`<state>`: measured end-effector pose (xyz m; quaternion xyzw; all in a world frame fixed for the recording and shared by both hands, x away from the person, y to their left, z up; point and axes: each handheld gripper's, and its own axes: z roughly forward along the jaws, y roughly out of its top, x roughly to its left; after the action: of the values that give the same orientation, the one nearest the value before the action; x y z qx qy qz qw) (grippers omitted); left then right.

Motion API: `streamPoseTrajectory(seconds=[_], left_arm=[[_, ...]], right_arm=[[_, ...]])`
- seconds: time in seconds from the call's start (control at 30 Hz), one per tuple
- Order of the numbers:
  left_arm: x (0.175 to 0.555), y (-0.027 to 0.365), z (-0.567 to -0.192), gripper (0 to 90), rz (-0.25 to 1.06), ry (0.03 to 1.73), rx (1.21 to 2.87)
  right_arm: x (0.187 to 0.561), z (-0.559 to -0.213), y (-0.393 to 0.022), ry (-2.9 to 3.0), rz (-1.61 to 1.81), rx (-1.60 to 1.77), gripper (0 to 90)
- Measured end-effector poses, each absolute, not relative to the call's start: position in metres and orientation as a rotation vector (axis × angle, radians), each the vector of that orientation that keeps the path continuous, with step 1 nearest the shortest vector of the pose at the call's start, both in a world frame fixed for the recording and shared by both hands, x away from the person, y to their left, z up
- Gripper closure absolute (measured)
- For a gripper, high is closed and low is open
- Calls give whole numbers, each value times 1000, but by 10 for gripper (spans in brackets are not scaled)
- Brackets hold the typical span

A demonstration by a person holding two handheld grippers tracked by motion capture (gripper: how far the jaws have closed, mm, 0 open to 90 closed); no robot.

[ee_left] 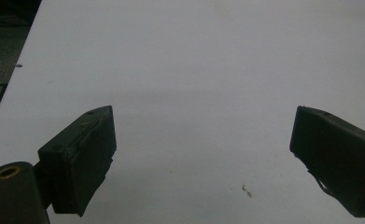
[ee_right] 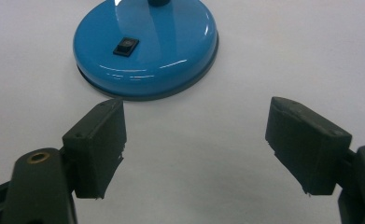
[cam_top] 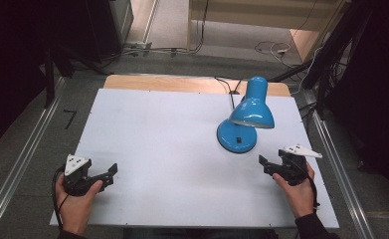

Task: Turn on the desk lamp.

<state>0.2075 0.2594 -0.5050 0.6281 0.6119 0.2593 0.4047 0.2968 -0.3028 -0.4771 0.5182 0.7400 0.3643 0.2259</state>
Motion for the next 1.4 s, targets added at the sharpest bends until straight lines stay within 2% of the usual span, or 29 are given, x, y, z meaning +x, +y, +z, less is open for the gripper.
streamPoseTrajectory(seconds=[1.1,1.4], left_arm=[[208,260,-505,74,649,1546,1584],[208,260,-505,74,649,1546,1584]], right_arm=[[313,-478,-281,2078,1044,1394,287],[318,-479,-277,2085,1054,1377,351]])
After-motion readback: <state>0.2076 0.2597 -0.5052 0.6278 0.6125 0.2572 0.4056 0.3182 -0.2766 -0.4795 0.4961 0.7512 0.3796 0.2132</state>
